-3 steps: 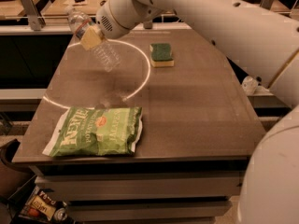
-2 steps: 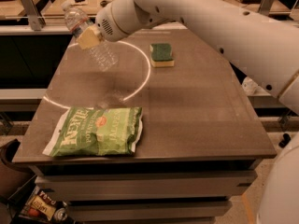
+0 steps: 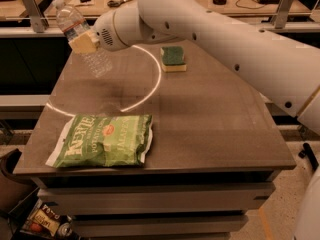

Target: Place water bottle upright

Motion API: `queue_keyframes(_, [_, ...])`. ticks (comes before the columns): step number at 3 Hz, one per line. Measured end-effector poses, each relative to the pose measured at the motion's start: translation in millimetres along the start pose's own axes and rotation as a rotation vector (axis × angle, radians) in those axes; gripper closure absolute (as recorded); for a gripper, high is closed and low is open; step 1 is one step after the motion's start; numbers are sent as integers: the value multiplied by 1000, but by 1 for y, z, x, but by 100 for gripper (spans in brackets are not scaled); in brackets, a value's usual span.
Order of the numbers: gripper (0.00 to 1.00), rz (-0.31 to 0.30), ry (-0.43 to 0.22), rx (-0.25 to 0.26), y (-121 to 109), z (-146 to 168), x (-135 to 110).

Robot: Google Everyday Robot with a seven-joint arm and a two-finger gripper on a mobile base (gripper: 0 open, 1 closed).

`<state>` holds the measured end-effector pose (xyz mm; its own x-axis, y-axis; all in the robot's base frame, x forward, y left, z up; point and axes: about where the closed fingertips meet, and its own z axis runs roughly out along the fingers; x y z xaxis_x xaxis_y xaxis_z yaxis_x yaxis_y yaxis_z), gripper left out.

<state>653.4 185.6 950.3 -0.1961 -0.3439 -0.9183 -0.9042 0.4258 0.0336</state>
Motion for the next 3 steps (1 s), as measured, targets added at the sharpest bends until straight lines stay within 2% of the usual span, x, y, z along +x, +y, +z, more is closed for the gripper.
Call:
queue_keyframes(1, [100,-8,-71,-14,5,13,-4])
queue_keyframes(3, [100,52,-179,2,-6,37,6])
